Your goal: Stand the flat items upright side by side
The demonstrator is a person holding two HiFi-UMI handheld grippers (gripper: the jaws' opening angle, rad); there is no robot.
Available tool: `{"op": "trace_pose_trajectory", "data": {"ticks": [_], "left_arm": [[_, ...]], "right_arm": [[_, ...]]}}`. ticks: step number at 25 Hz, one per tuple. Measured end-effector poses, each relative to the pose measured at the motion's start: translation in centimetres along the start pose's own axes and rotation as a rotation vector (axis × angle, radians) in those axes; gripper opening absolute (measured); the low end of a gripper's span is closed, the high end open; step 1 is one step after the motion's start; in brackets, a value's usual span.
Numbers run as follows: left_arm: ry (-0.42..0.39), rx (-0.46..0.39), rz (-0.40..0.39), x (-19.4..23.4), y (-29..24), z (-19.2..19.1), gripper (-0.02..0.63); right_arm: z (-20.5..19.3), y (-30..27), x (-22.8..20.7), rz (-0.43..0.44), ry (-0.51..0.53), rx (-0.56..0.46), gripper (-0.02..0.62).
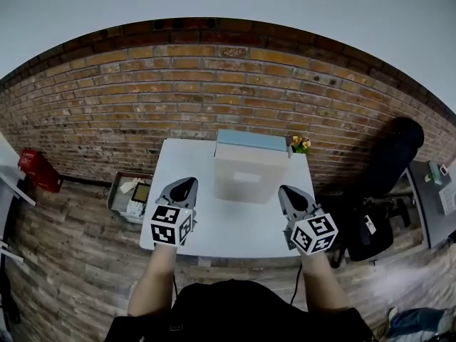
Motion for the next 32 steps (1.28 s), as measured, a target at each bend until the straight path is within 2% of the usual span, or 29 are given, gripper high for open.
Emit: {"op": "trace_pose_trajectory", "data": {"ticks": [6, 9, 13, 18, 24, 32], "left_arm": [[-0.097, -0.077, 0.023, -2.4, -3.6, 3.9, 0.017], [-0.076, -0.106, 0.013, -3.5, -4.6, 5.2, 0.017], [-0.063, -0.152, 0.018, -4.7, -3.7, 5.6, 0.017], [-0.021, -0.135, 0.050, -3.5, -2.1, 4.1, 0.017], [-0.015, -0.117, 0.093, -2.6, -0.6, 3.4, 0.017], [-0.021, -0.067, 0.077, -3.0, 0.3, 1.7, 0.017]], "right_arm": [[4.5, -0.7, -2.9, -0.024, 0.011, -0.105, 0.015], [6.1, -1.4, -3.8, -0.041, -0.006, -0.151, 0.015], [6.4, -1.8, -2.6, -0.043, 0.047, -0.161, 0.015], [4.5, -2.1, -1.4, -0.015, 0.045, -0.116, 0.015], [4.3, -2.1, -0.5, 0.004, 0.020, -0.108, 0.015], [3.3, -0.8, 0.4, 0.009, -0.010, -0.083, 0.015]]}}
Point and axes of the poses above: the fingertips, and each gripper's own axes: y backward along the fingers, x to its left, z out of its top, the point moved 9 cm from there along y, backward along the fingers, and after that the axes turned 9 degrees about y, right-handed, at the moved point
